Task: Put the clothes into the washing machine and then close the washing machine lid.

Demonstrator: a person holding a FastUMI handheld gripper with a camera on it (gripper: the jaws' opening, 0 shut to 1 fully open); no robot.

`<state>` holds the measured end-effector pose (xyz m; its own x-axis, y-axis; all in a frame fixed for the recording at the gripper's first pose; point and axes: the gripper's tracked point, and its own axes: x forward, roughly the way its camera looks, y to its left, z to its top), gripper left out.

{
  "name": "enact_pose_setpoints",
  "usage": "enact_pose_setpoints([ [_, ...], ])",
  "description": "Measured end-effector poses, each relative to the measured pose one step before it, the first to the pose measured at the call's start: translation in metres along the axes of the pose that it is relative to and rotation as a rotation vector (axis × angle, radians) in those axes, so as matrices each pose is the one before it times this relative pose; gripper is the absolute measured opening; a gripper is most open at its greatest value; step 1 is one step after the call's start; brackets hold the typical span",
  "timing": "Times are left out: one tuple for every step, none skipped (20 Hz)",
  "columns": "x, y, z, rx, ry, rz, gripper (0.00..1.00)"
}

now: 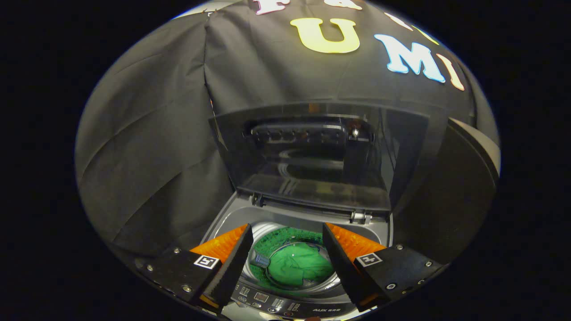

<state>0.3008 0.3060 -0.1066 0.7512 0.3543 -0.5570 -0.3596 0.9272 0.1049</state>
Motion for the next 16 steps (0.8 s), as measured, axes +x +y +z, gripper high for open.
enact_pose_setpoints([
  [-0.00400,0.00090,0.01181,-0.00844,-0.03718,-0.00204,0.96],
  [-0.00489,0.00106,0.01176,-0.00932,-0.03638,-0.00207,0.96],
  [-0.00357,0.00128,0.01334,-0.00589,-0.03703,0.00069,0.96],
  [0.00157,0.00028,0.00937,-0.00502,-0.03664,-0.00025,0.96],
  [-0.00260,-0.00031,0.01099,-0.00393,-0.03725,-0.00457,0.96],
  [-0.00285,0.00101,0.01378,-0.00589,-0.03590,-0.00408,0.96],
  [-0.00086,-0.00070,0.01358,-0.00766,-0.03461,-0.00493,0.96],
  [0.00115,0.00029,0.01065,-0.00890,-0.02644,-0.00566,0.96],
  [0.00040,0.00017,0.01003,-0.00921,-0.02131,-0.00482,0.95],
  [0.00090,0.00002,0.00903,-0.00440,-0.02060,-0.00323,0.95],
  [0.00182,0.00001,0.00801,-0.00265,-0.01577,-0.00196,0.96],
  [0.00338,-0.00175,0.00717,-0.00186,-0.00897,-0.00642,0.95],
  [0.00315,-0.00260,0.00618,0.00197,-0.00482,-0.01001,0.95],
  [0.00460,-0.00325,0.00611,0.00497,-0.00513,-0.01219,0.95],
  [0.00491,-0.00397,0.00720,0.01038,-0.00600,-0.01310,0.96],
  [0.00555,-0.00247,0.00454,0.01101,0.00141,-0.01172,0.95],
])
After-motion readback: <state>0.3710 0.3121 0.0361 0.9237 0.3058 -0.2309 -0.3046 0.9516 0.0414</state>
